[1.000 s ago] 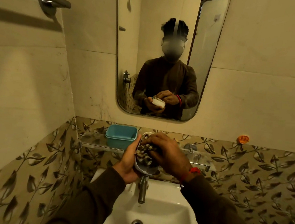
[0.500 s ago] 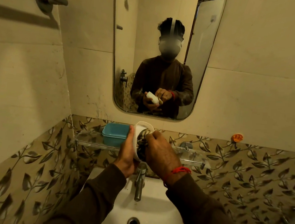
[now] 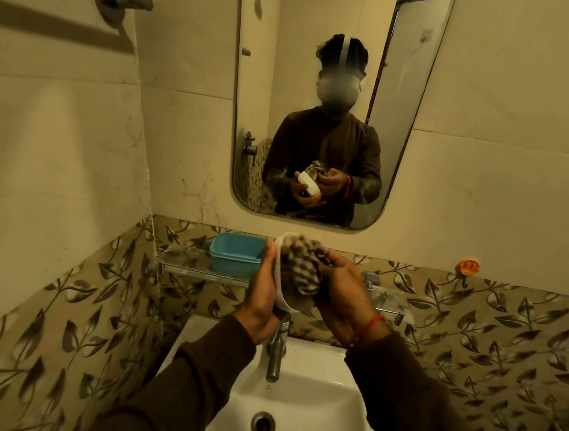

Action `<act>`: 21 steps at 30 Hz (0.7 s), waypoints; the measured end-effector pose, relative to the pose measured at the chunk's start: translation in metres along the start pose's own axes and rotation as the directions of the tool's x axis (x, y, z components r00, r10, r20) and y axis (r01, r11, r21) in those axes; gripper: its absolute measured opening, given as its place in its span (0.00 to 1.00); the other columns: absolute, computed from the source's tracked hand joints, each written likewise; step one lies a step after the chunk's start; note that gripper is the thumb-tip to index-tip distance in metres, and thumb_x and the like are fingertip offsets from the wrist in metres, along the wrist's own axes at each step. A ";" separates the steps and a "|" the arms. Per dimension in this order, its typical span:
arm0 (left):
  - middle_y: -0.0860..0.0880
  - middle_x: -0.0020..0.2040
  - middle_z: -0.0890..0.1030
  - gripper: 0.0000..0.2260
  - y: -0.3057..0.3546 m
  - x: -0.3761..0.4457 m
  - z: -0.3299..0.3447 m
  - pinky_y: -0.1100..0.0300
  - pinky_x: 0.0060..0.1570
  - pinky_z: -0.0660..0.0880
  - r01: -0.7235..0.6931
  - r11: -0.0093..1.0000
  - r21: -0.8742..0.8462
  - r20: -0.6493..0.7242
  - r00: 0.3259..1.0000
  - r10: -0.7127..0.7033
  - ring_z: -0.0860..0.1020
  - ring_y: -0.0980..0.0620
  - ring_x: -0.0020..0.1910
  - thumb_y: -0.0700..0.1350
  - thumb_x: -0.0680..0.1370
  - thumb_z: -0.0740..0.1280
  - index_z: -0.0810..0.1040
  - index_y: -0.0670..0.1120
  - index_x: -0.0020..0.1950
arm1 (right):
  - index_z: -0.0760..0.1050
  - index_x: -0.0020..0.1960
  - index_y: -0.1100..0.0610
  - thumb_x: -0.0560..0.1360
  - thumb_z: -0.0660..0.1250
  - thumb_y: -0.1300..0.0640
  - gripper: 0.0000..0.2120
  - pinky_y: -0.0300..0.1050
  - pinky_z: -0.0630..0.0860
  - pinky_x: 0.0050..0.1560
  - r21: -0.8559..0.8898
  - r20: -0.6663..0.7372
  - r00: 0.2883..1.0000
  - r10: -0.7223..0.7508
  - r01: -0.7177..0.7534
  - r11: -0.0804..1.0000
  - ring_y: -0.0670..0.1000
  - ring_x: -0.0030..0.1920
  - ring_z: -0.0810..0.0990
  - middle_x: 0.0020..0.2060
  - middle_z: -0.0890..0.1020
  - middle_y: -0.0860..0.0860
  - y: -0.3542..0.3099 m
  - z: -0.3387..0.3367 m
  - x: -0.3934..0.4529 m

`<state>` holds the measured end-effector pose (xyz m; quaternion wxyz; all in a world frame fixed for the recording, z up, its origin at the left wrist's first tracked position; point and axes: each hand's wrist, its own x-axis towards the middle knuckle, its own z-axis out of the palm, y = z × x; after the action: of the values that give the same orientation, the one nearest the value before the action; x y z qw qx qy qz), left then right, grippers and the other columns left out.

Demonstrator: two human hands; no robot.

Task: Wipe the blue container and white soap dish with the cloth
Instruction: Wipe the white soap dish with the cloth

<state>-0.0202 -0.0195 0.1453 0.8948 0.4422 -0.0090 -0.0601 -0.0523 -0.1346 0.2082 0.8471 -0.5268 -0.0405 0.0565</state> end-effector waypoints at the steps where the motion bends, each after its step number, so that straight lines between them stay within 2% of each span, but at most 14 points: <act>1: 0.44 0.56 0.86 0.24 -0.002 -0.002 0.001 0.48 0.46 0.83 -0.010 1.000 0.022 -0.004 1.000 0.011 0.85 0.46 0.53 0.68 0.76 0.60 0.86 0.55 0.55 | 0.80 0.57 0.60 0.80 0.55 0.65 0.15 0.51 0.82 0.51 0.169 0.038 0.999 0.007 -0.014 0.986 0.57 0.50 0.84 0.52 0.84 0.60 -0.003 0.000 0.002; 3: 0.43 0.61 0.84 0.27 -0.007 -0.002 -0.001 0.41 0.58 0.80 -0.013 0.999 0.045 -0.005 1.000 0.014 0.82 0.42 0.60 0.69 0.75 0.58 0.81 0.56 0.64 | 0.80 0.58 0.62 0.82 0.54 0.58 0.17 0.47 0.82 0.48 0.424 0.130 0.991 0.013 -0.067 0.903 0.56 0.49 0.83 0.53 0.83 0.61 -0.012 -0.006 0.004; 5: 0.41 0.67 0.78 0.34 -0.012 -0.002 -0.009 0.36 0.63 0.75 0.039 0.999 0.018 0.009 0.999 -0.040 0.77 0.39 0.65 0.72 0.72 0.57 0.72 0.54 0.72 | 0.81 0.57 0.61 0.82 0.52 0.54 0.20 0.45 0.81 0.47 0.503 0.153 0.988 -0.011 -0.068 0.862 0.53 0.47 0.82 0.52 0.82 0.60 -0.021 -0.021 0.008; 8: 0.41 0.63 0.80 0.33 -0.010 -0.001 -0.020 0.40 0.50 0.82 0.081 0.987 -0.141 0.002 0.997 -0.081 0.81 0.39 0.59 0.69 0.71 0.62 0.69 0.55 0.72 | 0.76 0.63 0.59 0.80 0.53 0.49 0.21 0.47 0.79 0.45 0.483 0.114 0.993 0.024 -0.077 0.872 0.54 0.45 0.80 0.55 0.80 0.59 -0.026 -0.047 0.010; 10: 0.39 0.64 0.78 0.30 -0.008 0.001 -0.023 0.41 0.46 0.83 0.058 0.975 -0.215 -0.007 0.998 -0.061 0.83 0.38 0.57 0.63 0.71 0.67 0.69 0.55 0.71 | 0.78 0.58 0.58 0.77 0.54 0.46 0.21 0.44 0.76 0.39 0.423 0.132 0.987 0.092 -0.140 0.895 0.52 0.40 0.80 0.54 0.80 0.59 -0.025 -0.060 0.009; 12: 0.38 0.68 0.74 0.29 -0.007 0.007 -0.023 0.41 0.49 0.83 0.008 0.980 -0.200 -0.017 1.000 -0.012 0.79 0.37 0.62 0.57 0.71 0.70 0.68 0.56 0.71 | 0.80 0.53 0.58 0.76 0.57 0.41 0.23 0.38 0.76 0.30 0.368 0.169 0.971 0.168 -0.221 0.903 0.50 0.36 0.80 0.52 0.81 0.57 -0.019 -0.068 0.007; 14: 0.39 0.69 0.73 0.28 -0.005 0.012 -0.020 0.41 0.53 0.81 -0.039 0.985 -0.166 -0.009 0.999 0.038 0.76 0.37 0.65 0.51 0.72 0.71 0.67 0.57 0.70 | 0.82 0.50 0.59 0.74 0.62 0.37 0.26 0.38 0.76 0.25 0.250 0.115 0.966 0.232 -0.254 0.934 0.50 0.33 0.81 0.46 0.83 0.57 -0.013 -0.073 0.005; 17: 0.39 0.69 0.72 0.25 -0.004 0.019 -0.014 0.42 0.56 0.81 -0.071 0.983 -0.171 0.021 0.997 0.076 0.76 0.38 0.65 0.45 0.71 0.72 0.70 0.58 0.66 | 0.81 0.52 0.61 0.72 0.67 0.38 0.26 0.38 0.73 0.23 -0.018 -0.014 0.968 0.252 -0.252 0.968 0.51 0.29 0.80 0.37 0.83 0.57 -0.007 -0.079 0.003; 21: 0.39 0.70 0.72 0.26 -0.008 0.023 -0.009 0.45 0.50 0.83 -0.118 0.976 -0.183 0.054 0.990 0.130 0.76 0.38 0.65 0.40 0.72 0.71 0.69 0.59 0.66 | 0.76 0.39 0.56 0.73 0.68 0.39 0.19 0.43 0.69 0.29 -0.295 -0.007 0.959 0.283 -0.272 0.916 0.51 0.28 0.75 0.31 0.76 0.54 -0.004 -0.084 0.008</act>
<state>0.0030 -0.0197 0.1324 0.9323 0.3561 -0.0605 -0.0192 -0.0338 -0.2102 0.1748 0.7422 -0.6457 0.0112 0.1788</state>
